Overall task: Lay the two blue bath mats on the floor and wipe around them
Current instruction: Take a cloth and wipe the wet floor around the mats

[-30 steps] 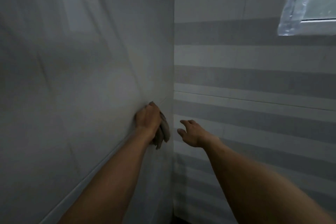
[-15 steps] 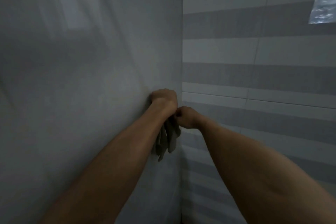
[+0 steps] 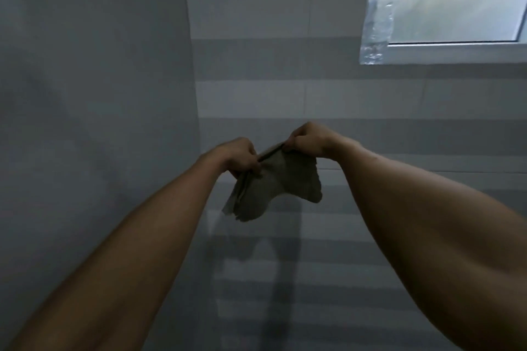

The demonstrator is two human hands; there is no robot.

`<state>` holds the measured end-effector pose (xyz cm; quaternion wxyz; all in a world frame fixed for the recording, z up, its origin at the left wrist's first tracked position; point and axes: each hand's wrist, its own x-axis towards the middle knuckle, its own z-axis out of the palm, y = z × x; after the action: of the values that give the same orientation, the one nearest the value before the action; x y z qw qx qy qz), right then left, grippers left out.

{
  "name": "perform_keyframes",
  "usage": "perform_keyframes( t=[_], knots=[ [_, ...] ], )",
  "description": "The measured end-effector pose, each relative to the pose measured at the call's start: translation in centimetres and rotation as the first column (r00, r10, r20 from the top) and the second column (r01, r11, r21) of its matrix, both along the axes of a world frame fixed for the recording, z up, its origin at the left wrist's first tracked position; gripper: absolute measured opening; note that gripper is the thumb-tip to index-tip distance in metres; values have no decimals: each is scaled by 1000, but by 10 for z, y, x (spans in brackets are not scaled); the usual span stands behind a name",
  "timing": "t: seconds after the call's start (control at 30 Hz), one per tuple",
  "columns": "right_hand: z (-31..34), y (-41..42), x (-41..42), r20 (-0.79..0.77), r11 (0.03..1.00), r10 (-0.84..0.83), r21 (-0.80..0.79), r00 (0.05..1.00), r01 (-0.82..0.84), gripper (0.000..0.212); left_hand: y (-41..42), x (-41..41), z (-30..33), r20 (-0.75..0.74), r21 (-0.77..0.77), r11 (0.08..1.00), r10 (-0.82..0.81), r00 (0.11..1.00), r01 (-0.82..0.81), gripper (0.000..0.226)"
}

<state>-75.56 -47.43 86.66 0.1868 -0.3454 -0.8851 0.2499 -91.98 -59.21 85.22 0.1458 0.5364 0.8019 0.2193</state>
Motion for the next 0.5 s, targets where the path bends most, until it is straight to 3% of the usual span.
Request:
perform_keyframes(
  t=[0.27,0.5],
  knots=[
    [-28,40,122,28,952,-302,-42,953,303,20,104,77,-68,-60,-48,947,-321,945,319,12],
    [-95,52,229,38,839,-502,-220,864,497,19,173,152,-122,-41,-152,820,-562,826,551,16]
  ],
)
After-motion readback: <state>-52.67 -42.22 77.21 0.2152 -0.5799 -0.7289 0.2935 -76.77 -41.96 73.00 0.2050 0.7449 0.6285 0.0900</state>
